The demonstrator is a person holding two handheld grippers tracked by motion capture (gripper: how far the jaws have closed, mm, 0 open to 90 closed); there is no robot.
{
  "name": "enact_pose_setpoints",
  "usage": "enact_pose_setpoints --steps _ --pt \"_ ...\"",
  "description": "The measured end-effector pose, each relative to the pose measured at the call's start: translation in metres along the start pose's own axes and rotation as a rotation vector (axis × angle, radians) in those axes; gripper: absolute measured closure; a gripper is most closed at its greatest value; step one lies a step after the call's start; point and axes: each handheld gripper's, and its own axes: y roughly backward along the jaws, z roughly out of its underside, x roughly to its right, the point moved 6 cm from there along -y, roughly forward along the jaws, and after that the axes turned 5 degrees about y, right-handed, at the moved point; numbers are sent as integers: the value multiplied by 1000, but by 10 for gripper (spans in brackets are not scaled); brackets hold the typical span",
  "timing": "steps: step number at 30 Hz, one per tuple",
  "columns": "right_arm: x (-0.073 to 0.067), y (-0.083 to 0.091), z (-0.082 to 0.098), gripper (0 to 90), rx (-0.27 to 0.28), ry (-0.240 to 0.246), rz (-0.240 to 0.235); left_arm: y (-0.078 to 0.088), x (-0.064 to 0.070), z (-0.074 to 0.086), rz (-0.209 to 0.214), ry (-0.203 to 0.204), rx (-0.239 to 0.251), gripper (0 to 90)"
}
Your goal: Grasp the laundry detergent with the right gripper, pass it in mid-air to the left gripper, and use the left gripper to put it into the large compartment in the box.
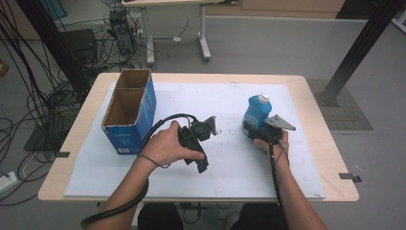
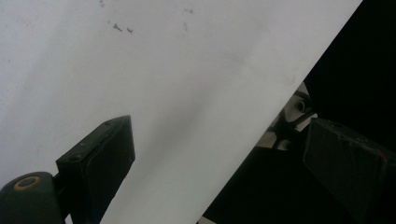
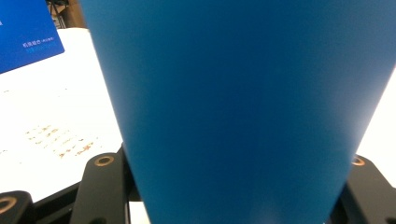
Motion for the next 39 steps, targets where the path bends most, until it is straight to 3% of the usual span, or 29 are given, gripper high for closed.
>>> enact_pose_setpoints --steps 39 --pt "-1 0 0 399 1 3 3 7 0 4 -8 19 20 89"
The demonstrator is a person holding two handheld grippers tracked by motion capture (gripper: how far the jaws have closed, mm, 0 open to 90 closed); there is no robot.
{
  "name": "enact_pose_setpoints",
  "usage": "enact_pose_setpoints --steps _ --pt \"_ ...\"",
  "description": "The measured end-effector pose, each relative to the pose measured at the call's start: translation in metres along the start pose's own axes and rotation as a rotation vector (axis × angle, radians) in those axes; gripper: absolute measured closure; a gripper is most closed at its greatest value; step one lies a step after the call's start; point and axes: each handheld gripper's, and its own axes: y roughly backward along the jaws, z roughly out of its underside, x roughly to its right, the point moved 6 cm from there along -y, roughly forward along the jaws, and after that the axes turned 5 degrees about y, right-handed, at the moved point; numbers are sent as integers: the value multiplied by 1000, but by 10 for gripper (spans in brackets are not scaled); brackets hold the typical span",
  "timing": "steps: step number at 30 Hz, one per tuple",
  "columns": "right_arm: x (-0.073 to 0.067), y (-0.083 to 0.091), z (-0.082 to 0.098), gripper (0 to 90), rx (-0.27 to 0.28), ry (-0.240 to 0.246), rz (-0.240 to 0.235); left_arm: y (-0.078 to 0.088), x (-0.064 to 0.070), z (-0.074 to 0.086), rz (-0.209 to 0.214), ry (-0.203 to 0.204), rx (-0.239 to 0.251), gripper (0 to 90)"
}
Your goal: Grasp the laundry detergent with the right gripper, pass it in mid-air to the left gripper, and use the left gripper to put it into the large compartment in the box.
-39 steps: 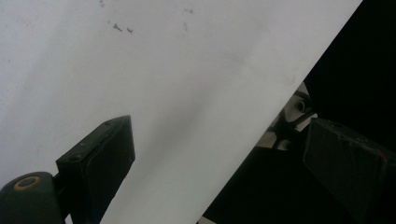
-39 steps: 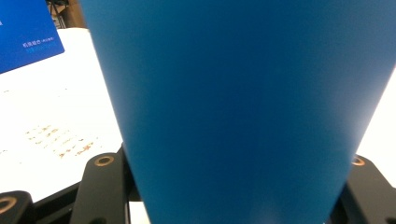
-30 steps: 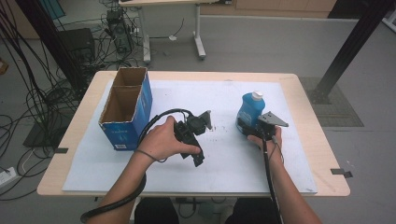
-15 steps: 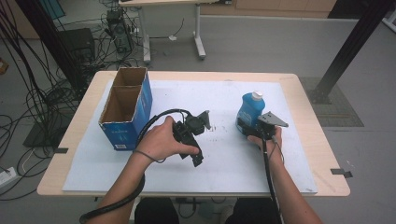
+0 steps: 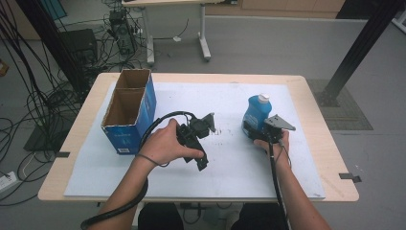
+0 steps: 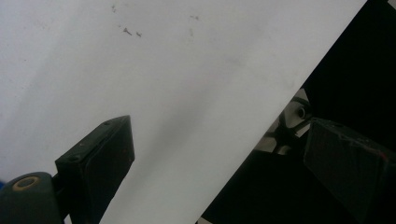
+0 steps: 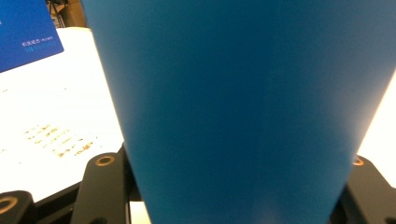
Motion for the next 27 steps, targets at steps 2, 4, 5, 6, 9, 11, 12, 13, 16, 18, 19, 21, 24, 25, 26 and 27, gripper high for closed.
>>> enact_pose_setpoints --steps 2,4,5,6,9,11,12,13,16,18,19,21,24,25,26,27 --pt "0 0 0 399 0 -2 0 -1 0 0 2 -4 -5 89" --pt "0 0 0 399 0 -2 0 -1 1 0 1 -2 -6 89" --pt "0 0 0 398 1 -1 1 -1 0 -1 2 -3 -6 89" --pt "0 0 0 399 0 -3 0 -1 0 -1 2 -3 -6 89" --pt "0 0 0 399 1 -2 0 -1 0 -1 2 -4 -6 90" --pt "0 0 0 399 1 -2 -1 -1 0 -1 3 -4 -5 90" --pt "0 0 0 399 1 -2 -1 -1 0 -1 3 -4 -5 90" --pt "0 0 0 399 1 0 0 -2 0 -1 2 -4 -6 90" --pt "0 0 0 400 2 2 -2 -2 0 -1 3 -5 -7 90" --pt "0 0 1 400 5 2 -5 -2 0 -1 2 -6 -8 90" --pt "0 0 1 400 4 2 -4 -2 0 -1 5 -5 -5 90" --pt "0 0 1 400 6 1 -5 -2 1 -1 4 -3 -6 91" --pt "0 0 1 400 6 0 -4 -2 0 -1 4 -3 -6 90" --pt "0 0 1 400 5 0 -4 -2 0 -1 5 -3 -5 91" --pt "0 0 1 400 5 0 -4 -2 0 0 5 -1 -2 91" --pt "0 0 1 400 6 0 -3 -1 -1 0 6 -2 -1 91"
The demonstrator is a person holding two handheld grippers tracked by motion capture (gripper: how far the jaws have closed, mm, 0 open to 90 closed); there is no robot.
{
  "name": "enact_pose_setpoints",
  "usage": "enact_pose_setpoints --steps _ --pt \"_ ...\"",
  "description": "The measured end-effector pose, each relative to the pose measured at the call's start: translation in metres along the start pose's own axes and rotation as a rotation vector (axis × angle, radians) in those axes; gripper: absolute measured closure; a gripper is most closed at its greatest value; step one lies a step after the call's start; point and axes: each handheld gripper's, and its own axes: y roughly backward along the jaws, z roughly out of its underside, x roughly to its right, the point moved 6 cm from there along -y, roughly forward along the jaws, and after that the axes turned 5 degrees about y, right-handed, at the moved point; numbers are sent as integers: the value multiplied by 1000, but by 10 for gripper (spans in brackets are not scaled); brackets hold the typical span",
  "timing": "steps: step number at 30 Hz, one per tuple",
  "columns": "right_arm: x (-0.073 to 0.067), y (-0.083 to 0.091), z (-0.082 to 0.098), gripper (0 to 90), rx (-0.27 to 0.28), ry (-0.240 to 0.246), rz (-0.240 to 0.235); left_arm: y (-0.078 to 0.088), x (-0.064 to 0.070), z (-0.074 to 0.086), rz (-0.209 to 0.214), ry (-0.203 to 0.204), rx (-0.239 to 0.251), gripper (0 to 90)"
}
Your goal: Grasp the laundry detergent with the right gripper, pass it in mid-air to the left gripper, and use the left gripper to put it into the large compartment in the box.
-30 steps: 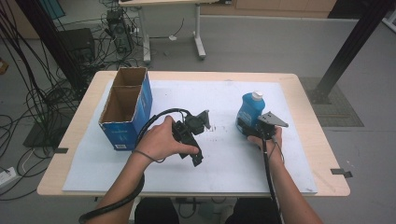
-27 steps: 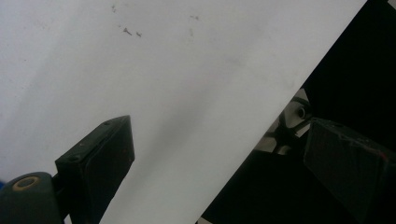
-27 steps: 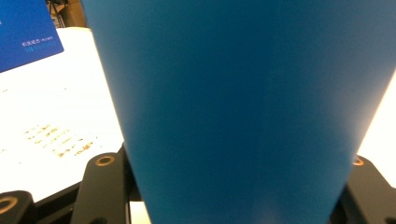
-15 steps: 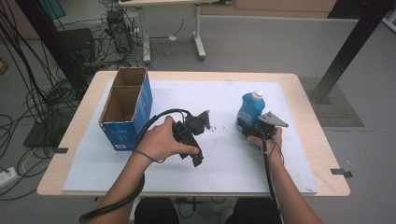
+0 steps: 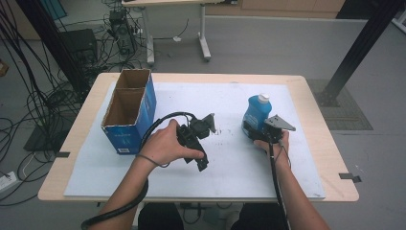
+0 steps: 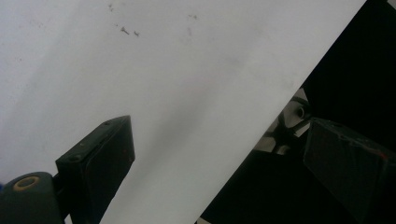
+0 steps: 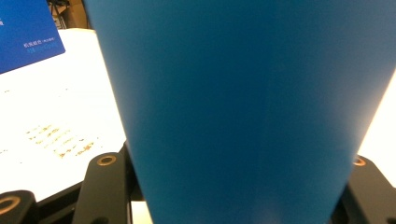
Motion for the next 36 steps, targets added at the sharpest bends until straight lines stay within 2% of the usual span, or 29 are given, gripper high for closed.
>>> enact_pose_setpoints --steps 22,27,36 --pt "0 0 -1 403 -2 9 -1 1 -1 2 -6 -3 2 91" --pt "-1 2 -4 404 -5 16 -19 3 0 2 -15 -10 2 92" --pt "-2 10 -19 403 5 41 -80 14 2 2 -41 -23 8 92"
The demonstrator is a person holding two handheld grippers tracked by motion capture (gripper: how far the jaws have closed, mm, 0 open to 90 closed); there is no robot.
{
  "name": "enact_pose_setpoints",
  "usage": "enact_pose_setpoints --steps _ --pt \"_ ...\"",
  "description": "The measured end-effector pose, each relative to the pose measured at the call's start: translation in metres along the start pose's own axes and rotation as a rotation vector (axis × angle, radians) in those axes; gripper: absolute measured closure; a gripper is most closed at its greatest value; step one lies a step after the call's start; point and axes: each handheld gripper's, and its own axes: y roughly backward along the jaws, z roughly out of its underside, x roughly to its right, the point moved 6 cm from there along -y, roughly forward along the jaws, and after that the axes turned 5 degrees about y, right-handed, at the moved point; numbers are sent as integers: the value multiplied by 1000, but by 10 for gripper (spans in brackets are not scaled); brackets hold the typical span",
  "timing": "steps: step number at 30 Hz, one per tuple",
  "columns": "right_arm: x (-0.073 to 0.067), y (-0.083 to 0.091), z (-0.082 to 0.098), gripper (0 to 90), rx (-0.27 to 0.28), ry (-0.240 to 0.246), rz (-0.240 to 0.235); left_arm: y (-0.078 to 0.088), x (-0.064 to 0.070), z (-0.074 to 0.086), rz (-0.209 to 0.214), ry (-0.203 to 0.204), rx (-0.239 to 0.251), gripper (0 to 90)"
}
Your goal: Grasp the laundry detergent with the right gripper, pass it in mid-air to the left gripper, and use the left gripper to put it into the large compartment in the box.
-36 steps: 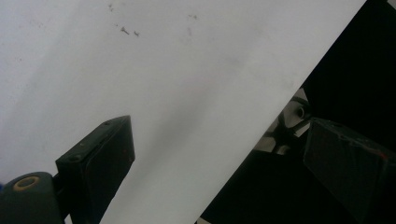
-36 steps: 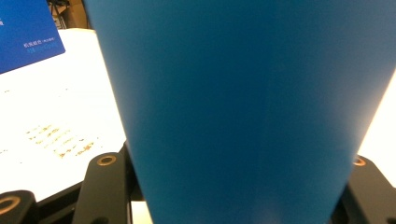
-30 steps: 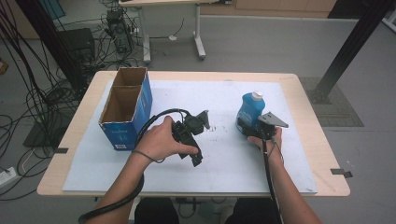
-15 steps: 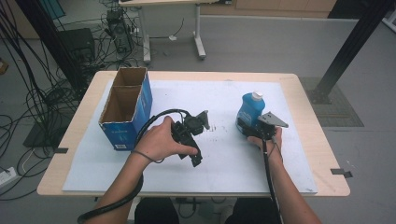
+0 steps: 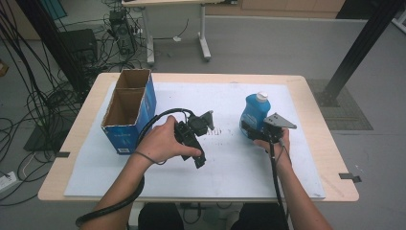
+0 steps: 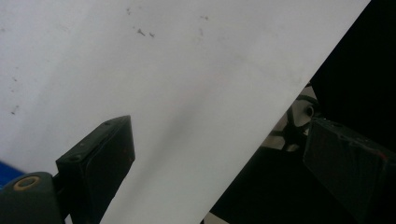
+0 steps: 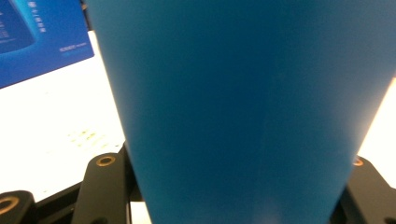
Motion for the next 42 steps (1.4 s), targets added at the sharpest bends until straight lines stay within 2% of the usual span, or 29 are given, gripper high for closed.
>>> enact_pose_setpoints --steps 3,6,12,15,16,18,20,23,24,26,28,29,30,31,32,34,36,38,41,42 --pt "0 5 -4 402 6 -7 -39 2 1 0 -5 -13 -6 92" --pt "0 8 -6 402 8 -6 -58 4 1 0 -12 -22 -9 91" --pt "-4 19 -10 403 23 -6 -110 10 2 4 -12 -43 8 91" --pt "-6 24 -12 403 26 4 -161 17 4 7 -20 -62 28 90" --pt "-6 24 -12 403 26 4 -161 17 4 7 -20 -62 28 92" --pt "-8 28 -14 403 34 19 -204 20 4 8 -17 -68 35 91" --pt "-8 29 -15 403 36 21 -213 24 4 10 -22 -73 37 90" --pt "-10 32 -17 403 41 31 -263 27 4 13 -31 -84 41 90" --pt "-10 32 -17 403 41 31 -263 27 4 13 -31 -84 41 91" --pt "-10 32 -19 403 40 31 -307 29 4 15 -30 -94 45 91" --pt "-10 32 -19 403 41 30 -321 30 3 15 -30 -94 44 90" --pt "-10 32 -20 403 39 32 -354 32 3 16 -33 -104 46 90" --pt "-10 32 -20 403 39 32 -354 32 3 16 -33 -104 46 91" --pt "-11 32 -22 403 35 36 -391 34 3 17 -35 -114 46 90" --pt "-11 32 -22 403 35 36 -391 34 3 17 -35 -114 46 91" --pt "-13 30 -25 404 33 49 -446 36 4 16 -36 -130 50 92" --pt "-14 30 -25 403 33 48 -459 38 5 15 -39 -140 48 93" --pt "-16 28 -27 403 36 51 -519 40 4 13 -42 -156 49 93" --pt "-17 26 -29 403 37 56 -567 44 5 9 -50 -185 52 94" --pt "-17 26 -29 403 37 56 -567 44 5 9 -50 -185 52 93"
